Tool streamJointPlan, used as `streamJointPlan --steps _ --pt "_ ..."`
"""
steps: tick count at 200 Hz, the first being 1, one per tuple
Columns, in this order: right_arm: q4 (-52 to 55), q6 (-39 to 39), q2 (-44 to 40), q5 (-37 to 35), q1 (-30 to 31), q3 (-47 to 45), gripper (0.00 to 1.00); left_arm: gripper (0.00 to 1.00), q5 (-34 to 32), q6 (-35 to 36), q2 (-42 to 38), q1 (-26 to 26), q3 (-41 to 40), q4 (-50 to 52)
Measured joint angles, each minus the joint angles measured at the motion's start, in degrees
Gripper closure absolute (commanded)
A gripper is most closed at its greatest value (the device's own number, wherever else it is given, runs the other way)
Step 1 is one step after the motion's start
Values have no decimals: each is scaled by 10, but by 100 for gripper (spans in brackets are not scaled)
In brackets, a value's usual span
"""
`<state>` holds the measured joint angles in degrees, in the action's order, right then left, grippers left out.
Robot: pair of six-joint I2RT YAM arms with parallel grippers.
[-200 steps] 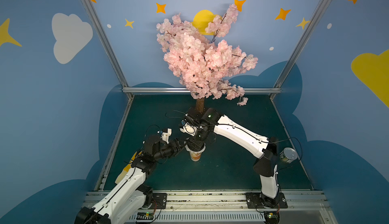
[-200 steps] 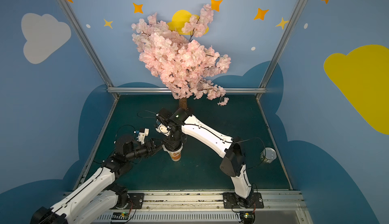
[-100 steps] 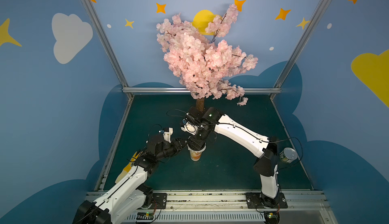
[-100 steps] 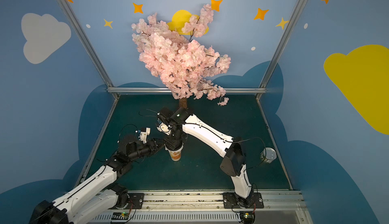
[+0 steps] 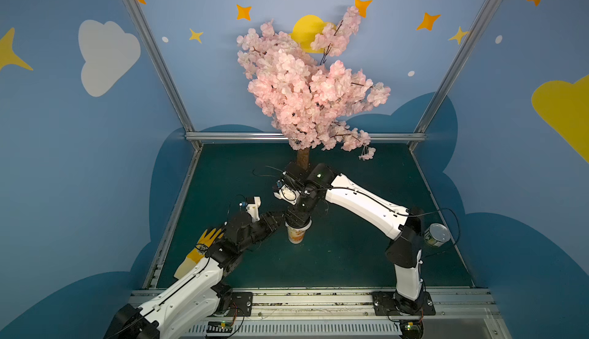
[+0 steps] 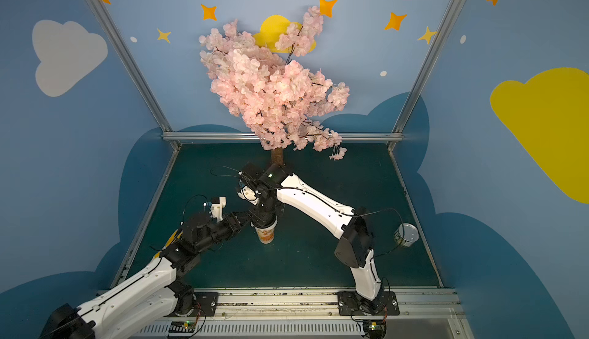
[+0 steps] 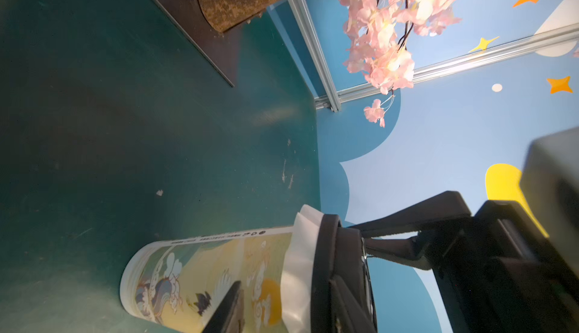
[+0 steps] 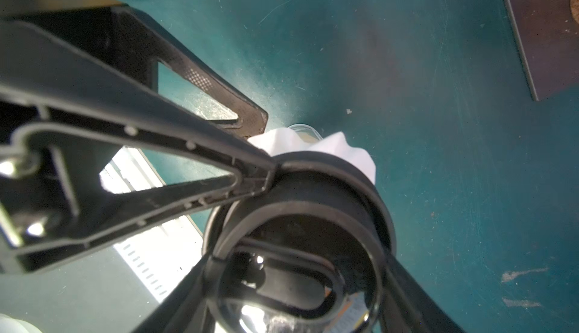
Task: Put the leak-proof paper on the milk tea cups
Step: Secure the cup lid on the cup.
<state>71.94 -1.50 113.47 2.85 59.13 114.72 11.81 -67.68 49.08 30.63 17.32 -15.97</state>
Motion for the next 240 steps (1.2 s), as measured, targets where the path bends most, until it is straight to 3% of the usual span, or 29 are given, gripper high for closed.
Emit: streamJointPlan --steps 51,97,122,162,207,240 --pt "-7 2 -3 0 0 -7 30 50 -12 0 -5 4 -2 -1" --pt "-18 0 -9 -6 9 -18 31 30 -45 30 -76 9 33 145" --pt "-21 0 -11 -6 9 -21 31 21 -45 50 -111 -16 60 226" --pt "-25 0 -14 -6 9 -26 30 6 44 46 -112 -83 64 204" --pt "-26 0 -15 -6 9 -26 30 3 158 47 -39 -89 66 164" --pt "-26 0 -15 -6 9 -26 30 2 203 49 -3 -90 66 145"
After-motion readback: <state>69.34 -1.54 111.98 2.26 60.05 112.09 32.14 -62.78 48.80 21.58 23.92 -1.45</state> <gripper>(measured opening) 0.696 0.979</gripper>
